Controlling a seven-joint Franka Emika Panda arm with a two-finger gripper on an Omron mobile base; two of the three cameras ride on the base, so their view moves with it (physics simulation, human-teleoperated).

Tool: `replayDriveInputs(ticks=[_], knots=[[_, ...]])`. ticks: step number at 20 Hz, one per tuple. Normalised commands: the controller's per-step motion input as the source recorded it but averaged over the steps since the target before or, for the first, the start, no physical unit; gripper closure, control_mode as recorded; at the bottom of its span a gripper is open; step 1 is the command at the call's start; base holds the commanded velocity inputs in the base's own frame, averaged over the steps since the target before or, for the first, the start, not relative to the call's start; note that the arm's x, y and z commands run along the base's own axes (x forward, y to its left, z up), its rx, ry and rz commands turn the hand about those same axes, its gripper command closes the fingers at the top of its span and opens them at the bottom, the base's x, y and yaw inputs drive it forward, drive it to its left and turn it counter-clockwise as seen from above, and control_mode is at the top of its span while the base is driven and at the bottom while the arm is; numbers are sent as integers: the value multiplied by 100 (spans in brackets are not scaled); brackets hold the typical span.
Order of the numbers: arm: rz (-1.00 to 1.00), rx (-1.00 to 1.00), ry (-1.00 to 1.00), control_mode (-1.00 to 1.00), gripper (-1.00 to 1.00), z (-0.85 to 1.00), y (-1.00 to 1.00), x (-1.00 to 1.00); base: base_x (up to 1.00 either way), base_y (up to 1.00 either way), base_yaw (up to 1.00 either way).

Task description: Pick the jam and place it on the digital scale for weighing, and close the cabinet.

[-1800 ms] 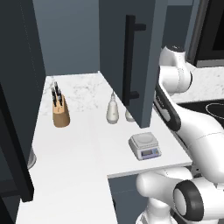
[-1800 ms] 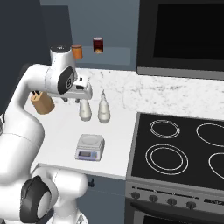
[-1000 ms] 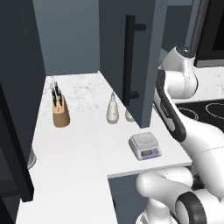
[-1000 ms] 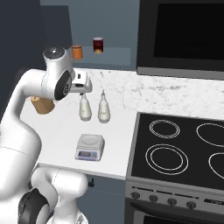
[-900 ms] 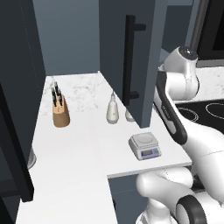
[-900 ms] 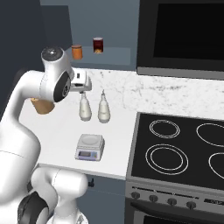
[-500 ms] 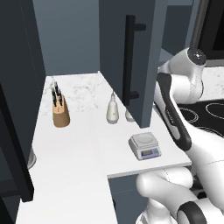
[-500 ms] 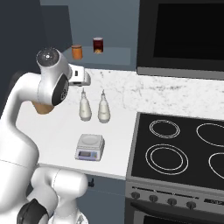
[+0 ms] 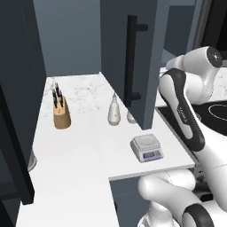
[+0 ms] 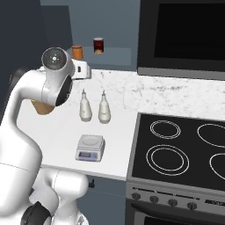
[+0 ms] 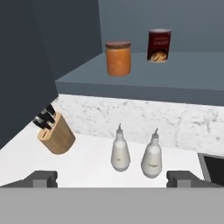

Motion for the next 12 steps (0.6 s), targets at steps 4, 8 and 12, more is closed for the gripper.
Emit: replayDriveInputs(ticks=[4,8,12], knots=[[7,5,-2,-100,-100,23,0,0,0,0,0],[5,0,0,-100,-100,20,0,0,0,0,0],[5,0,0,-100,-100,18,0,0,0,0,0]])
